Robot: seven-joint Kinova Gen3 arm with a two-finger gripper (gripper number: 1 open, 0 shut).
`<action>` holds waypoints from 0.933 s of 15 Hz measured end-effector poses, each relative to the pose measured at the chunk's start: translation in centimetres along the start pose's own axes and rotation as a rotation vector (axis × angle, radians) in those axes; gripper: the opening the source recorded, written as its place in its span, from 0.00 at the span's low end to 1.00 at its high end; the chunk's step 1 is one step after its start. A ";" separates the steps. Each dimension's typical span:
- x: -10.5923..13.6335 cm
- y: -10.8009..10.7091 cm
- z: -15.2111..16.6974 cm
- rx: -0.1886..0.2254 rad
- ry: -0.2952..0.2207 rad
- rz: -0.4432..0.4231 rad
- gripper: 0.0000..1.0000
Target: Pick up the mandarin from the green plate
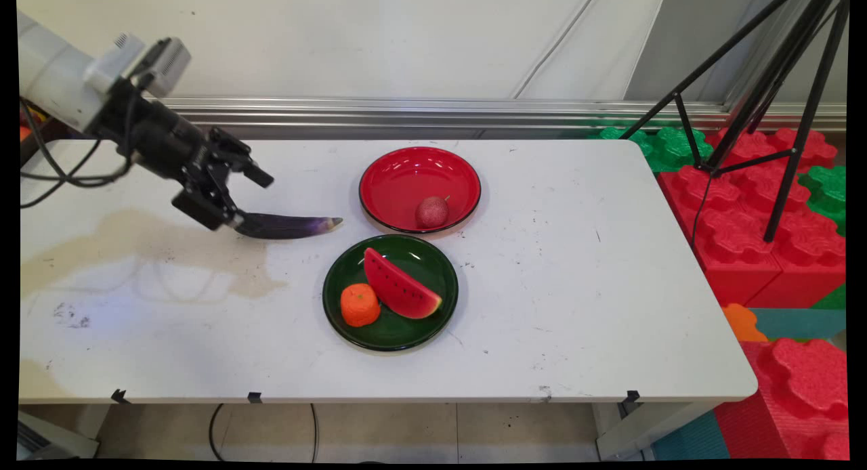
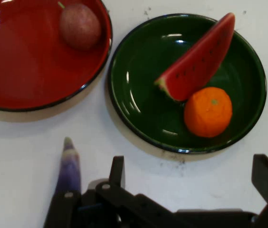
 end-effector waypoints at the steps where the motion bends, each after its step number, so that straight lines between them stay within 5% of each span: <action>1: 0.1 0.5 0.8 -0.005 -0.007 0.001 1.00; 14: 1.2 4.2 11.4 -0.047 -0.095 0.020 1.00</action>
